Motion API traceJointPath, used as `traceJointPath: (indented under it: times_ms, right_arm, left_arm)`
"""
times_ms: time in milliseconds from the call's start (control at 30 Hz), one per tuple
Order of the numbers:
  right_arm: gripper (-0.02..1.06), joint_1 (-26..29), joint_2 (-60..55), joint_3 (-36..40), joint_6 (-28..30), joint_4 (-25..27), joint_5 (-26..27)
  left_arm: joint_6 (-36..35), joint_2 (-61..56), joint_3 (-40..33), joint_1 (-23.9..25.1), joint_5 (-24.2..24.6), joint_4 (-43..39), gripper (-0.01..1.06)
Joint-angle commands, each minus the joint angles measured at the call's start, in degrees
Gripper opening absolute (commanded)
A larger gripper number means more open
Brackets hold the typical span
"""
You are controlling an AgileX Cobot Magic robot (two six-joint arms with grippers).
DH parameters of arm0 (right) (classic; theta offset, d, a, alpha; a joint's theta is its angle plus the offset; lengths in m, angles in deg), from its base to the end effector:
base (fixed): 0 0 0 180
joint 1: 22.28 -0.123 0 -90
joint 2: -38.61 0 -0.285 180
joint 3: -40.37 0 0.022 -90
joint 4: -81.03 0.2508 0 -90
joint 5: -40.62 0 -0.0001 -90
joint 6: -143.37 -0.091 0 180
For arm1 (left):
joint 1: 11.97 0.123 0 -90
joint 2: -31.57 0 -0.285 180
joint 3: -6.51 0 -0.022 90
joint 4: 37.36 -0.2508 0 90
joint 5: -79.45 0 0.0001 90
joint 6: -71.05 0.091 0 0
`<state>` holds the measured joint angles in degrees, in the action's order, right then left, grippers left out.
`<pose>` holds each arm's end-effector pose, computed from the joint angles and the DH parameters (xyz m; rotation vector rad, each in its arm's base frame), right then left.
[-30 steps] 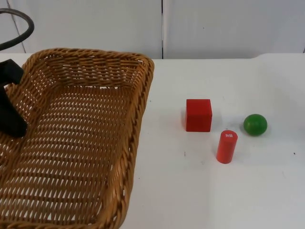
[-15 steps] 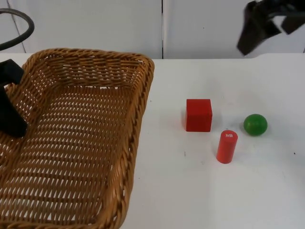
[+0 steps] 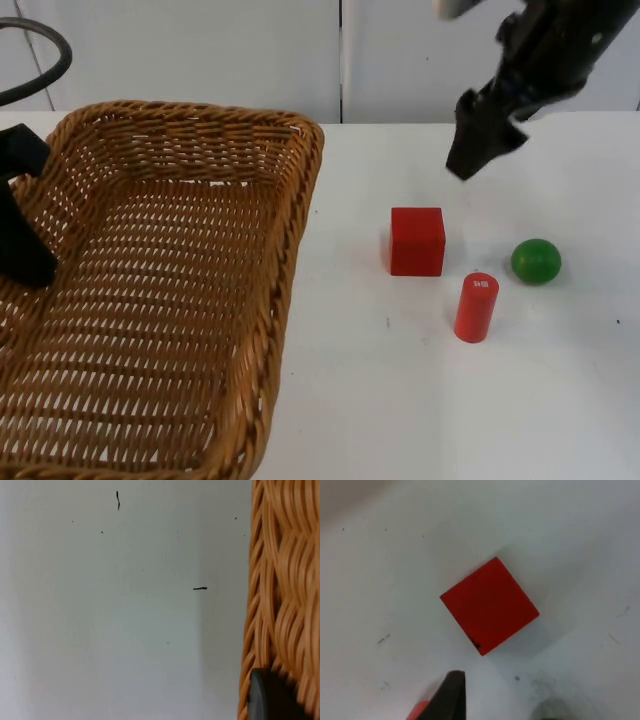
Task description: Pick up the basket with the left hand and place the object to the left of the red cylinder into the basket with the right hand.
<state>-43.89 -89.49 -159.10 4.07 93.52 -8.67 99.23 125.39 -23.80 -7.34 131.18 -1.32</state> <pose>0.4177 0.1815 0.2052 -1.2799 2.4075 0.1720 0.2557 -0.0215 0.2054 0.0445 2.8546 -0.6779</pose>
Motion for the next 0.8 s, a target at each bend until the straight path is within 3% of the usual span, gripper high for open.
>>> traceJointPath:
  times_ms: [0,267,667,767]
  right_arm:
    - [1.05,-0.41,-0.88,-0.37,3.92,1.98,1.74]
    - [1.05,-2.51,-5.31,-0.61,13.68,5.62,6.11]
    - [1.05,-4.34,-13.10,-5.62,16.18,5.68,6.24]
    - [1.05,-4.34,-14.52,-5.75,19.06,5.34,6.31]
  left_arm:
    - [0.03,-0.77,0.07,0.11,0.45,1.06,0.00]
    - [0.03,-0.77,0.07,0.11,0.45,1.48,0.00]
    - [0.03,-0.77,0.07,0.11,0.45,1.72,0.00]
    - [0.03,-0.77,0.07,0.11,0.45,1.72,0.00]
